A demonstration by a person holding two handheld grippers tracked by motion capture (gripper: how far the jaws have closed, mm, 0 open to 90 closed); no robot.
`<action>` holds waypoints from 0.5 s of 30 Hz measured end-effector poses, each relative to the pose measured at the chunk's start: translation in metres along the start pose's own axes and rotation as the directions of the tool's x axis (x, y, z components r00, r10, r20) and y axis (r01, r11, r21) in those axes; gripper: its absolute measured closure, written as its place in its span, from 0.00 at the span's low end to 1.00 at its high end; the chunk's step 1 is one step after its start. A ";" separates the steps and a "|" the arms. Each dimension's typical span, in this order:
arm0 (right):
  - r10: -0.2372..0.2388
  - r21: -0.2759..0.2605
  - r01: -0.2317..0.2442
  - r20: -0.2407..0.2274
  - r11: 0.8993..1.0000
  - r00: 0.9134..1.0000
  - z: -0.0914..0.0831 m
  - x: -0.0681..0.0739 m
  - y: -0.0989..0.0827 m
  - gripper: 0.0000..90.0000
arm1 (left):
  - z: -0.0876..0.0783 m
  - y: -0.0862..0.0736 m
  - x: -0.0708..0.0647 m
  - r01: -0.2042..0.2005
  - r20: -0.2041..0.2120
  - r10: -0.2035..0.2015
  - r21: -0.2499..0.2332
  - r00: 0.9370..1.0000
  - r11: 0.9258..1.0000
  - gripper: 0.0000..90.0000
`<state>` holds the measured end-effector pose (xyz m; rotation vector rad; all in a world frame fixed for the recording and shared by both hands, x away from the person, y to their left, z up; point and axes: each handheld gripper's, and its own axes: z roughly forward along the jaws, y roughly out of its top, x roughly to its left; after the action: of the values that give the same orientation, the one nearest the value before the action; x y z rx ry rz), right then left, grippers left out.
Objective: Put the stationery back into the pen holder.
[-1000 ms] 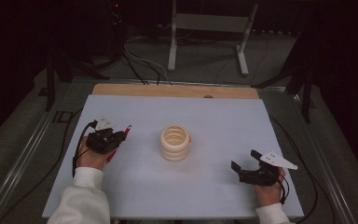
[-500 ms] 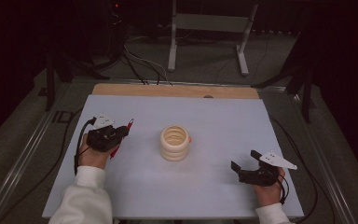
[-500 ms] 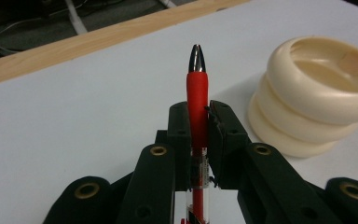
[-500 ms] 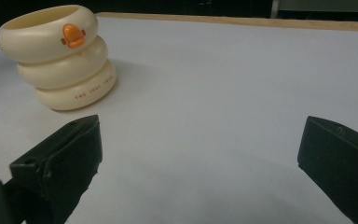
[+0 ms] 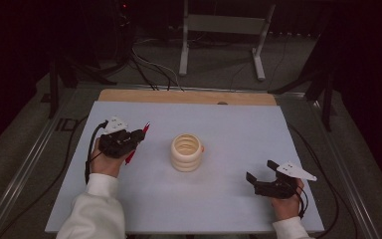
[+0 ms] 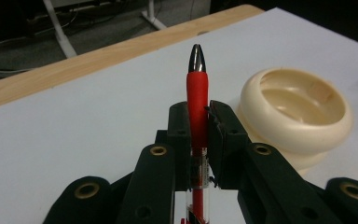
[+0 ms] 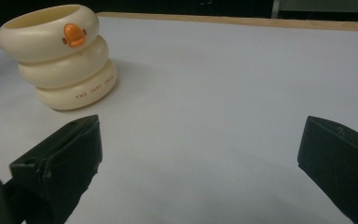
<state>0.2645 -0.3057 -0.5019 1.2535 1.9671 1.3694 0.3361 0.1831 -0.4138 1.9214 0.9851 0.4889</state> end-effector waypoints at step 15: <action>0.000 0.002 0.000 -0.004 1.000 1.000 0.001 0.000 0.000 0.00 | 0.008 0.016 -0.007 -0.001 0.033 0.003 -0.069 0.999 0.998 0.90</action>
<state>0.2648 -0.3053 -0.5024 1.2520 1.9718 1.3716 0.3440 0.1685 -0.4040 1.8636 0.9333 0.4849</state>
